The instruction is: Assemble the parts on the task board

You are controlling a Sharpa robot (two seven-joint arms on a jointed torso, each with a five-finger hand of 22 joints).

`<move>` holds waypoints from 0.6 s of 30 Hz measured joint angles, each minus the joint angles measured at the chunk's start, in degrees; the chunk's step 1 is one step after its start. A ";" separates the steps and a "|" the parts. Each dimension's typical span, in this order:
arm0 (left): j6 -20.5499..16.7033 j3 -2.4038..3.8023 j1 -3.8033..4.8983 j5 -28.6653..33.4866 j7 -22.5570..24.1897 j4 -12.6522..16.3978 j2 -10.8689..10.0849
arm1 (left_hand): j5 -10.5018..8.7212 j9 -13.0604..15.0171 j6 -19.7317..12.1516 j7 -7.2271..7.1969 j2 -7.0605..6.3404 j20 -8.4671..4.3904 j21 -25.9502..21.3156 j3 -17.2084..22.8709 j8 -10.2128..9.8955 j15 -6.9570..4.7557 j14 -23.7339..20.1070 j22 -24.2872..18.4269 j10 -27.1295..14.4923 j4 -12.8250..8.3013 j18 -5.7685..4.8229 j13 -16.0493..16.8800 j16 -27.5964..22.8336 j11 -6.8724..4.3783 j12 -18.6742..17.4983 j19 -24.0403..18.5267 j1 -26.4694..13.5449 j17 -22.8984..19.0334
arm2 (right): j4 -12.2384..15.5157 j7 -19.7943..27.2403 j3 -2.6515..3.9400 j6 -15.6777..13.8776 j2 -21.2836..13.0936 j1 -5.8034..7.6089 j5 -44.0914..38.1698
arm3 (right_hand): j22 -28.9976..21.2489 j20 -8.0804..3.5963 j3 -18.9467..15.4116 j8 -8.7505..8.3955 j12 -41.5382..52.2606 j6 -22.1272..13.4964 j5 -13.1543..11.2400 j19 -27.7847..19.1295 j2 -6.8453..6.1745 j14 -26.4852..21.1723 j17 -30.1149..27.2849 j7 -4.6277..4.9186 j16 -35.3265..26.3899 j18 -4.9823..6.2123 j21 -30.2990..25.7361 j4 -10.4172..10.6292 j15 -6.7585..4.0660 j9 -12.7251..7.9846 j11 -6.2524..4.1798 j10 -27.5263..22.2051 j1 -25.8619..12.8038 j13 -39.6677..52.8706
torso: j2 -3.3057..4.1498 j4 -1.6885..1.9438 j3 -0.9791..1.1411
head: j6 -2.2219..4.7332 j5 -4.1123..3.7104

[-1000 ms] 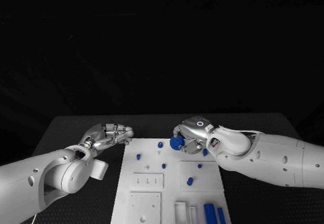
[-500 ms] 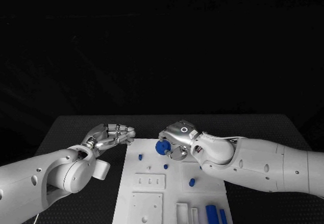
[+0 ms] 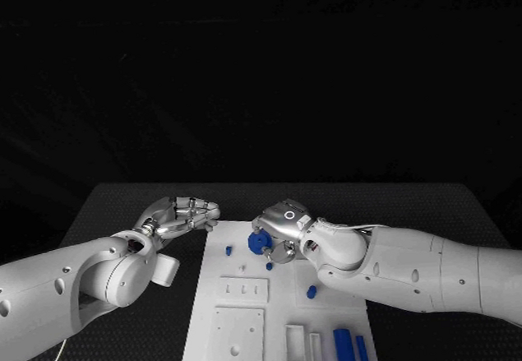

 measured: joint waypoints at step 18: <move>0.01 0.00 0.00 0.00 0.00 -0.11 0.03 | 0.00 -0.05 0.00 0.00 0.00 0.00 0.00 -0.16 0.00 0.00 0.00 0.02 0.00 -0.16 -0.08 0.00 0.00 0.00 0.00 0.00 0.00 0.05 | -2.50 -0.01 -0.15 1.37 1.22 -0.05 0.02 | 0.00 -0.11 0.00 -0.50 -0.47 0.53 -0.12 -0.31 -0.44 0.00 -0.39 -0.06 -0.21 0.00 0.00 0.00 0.02 0.01 0.00 0.00 -0.43 -0.01 | -0.02 -0.25 0.10 | 0.07 0.42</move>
